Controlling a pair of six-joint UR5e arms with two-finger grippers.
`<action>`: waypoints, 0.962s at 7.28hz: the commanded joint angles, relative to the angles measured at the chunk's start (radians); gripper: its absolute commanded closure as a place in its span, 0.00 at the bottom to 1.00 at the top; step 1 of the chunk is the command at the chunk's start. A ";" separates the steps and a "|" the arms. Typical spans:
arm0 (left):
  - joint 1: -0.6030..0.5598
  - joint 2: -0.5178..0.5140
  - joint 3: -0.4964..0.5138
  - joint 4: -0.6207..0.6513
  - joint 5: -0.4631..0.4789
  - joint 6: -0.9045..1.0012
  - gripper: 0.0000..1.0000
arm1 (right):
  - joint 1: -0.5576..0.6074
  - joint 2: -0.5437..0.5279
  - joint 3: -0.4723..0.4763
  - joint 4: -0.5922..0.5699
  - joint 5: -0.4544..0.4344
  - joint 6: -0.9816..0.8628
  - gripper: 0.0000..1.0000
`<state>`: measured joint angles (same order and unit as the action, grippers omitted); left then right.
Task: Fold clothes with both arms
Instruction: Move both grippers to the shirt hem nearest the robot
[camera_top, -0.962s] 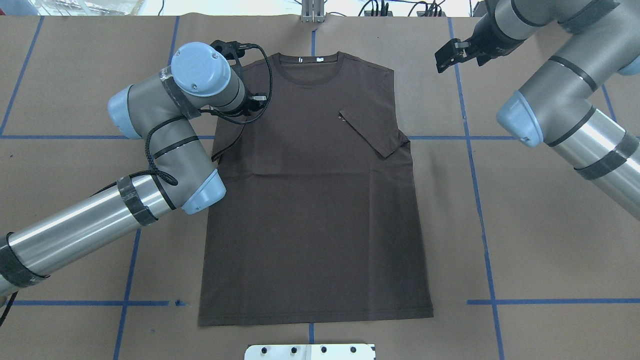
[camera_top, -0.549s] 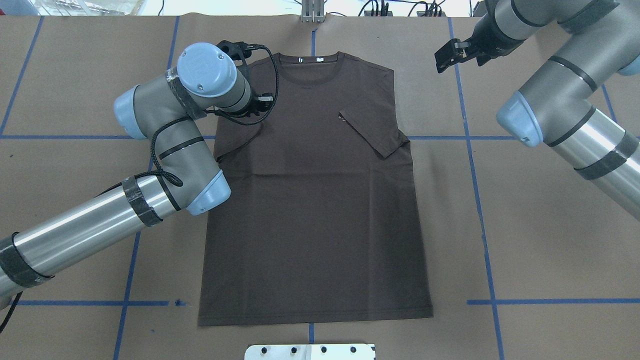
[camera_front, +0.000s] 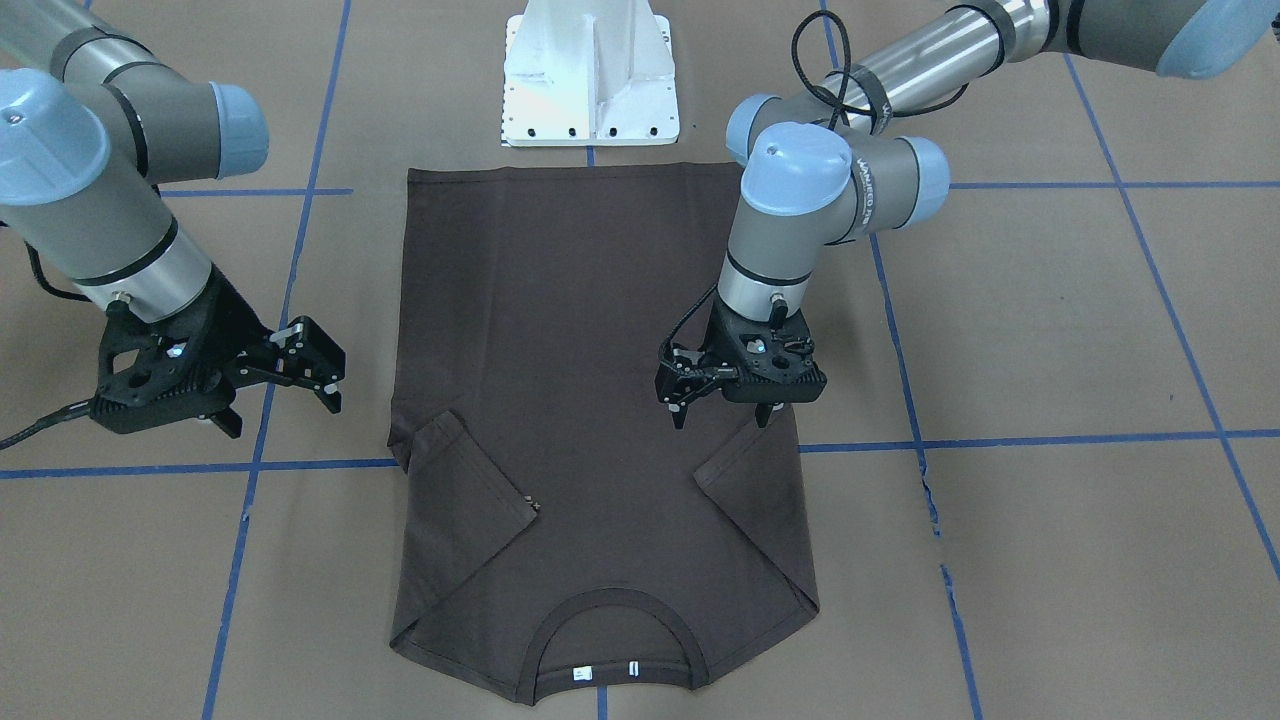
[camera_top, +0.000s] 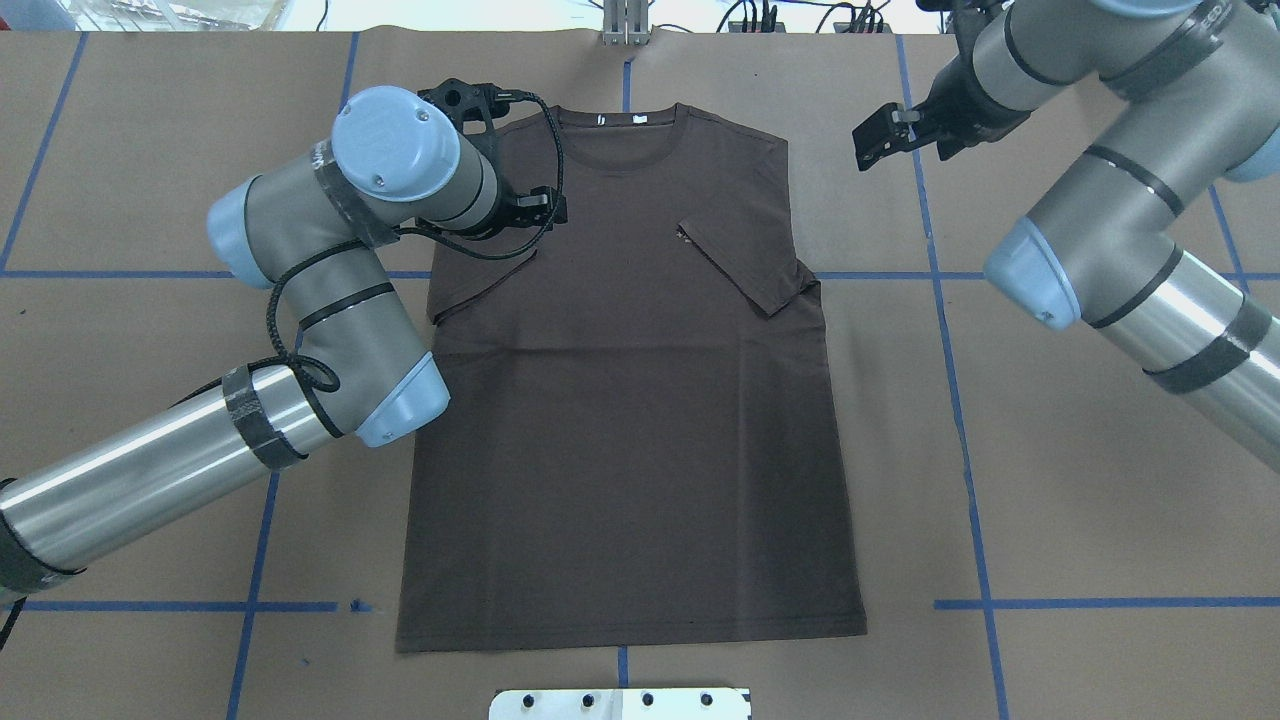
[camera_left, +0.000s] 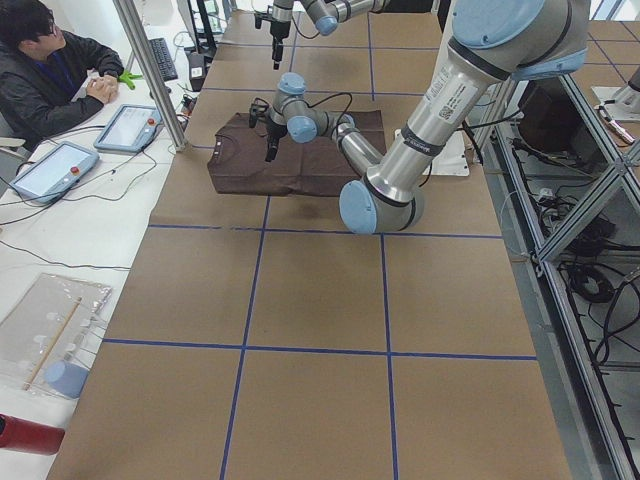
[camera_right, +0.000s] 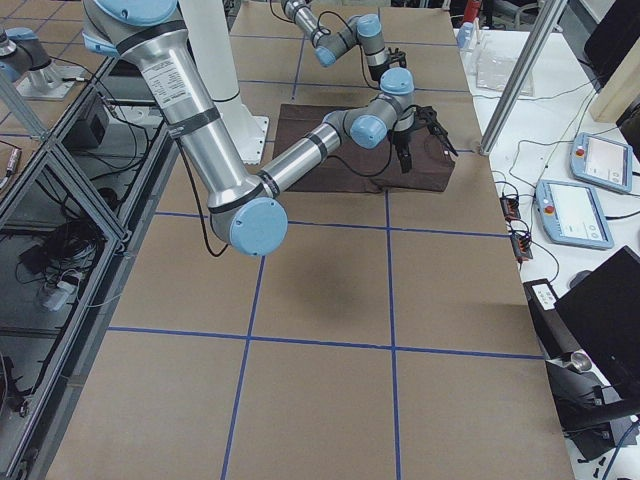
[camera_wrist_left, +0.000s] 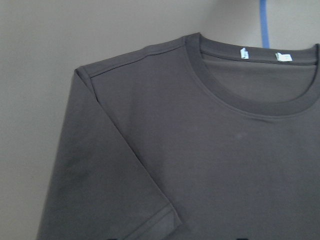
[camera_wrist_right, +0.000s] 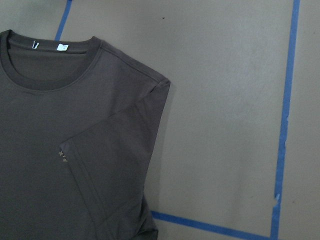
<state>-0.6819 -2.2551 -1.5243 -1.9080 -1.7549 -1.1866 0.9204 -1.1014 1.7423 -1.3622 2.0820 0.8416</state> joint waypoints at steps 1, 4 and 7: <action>0.050 0.121 -0.172 0.000 -0.006 -0.007 0.00 | -0.191 -0.131 0.219 0.005 -0.152 0.257 0.00; 0.168 0.236 -0.319 -0.002 -0.003 -0.040 0.00 | -0.562 -0.262 0.394 0.005 -0.515 0.599 0.00; 0.396 0.449 -0.517 -0.003 0.116 -0.293 0.00 | -0.831 -0.411 0.526 0.006 -0.724 0.781 0.04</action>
<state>-0.3890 -1.8899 -1.9724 -1.9114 -1.7064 -1.3693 0.2047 -1.4692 2.2283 -1.3563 1.4595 1.5419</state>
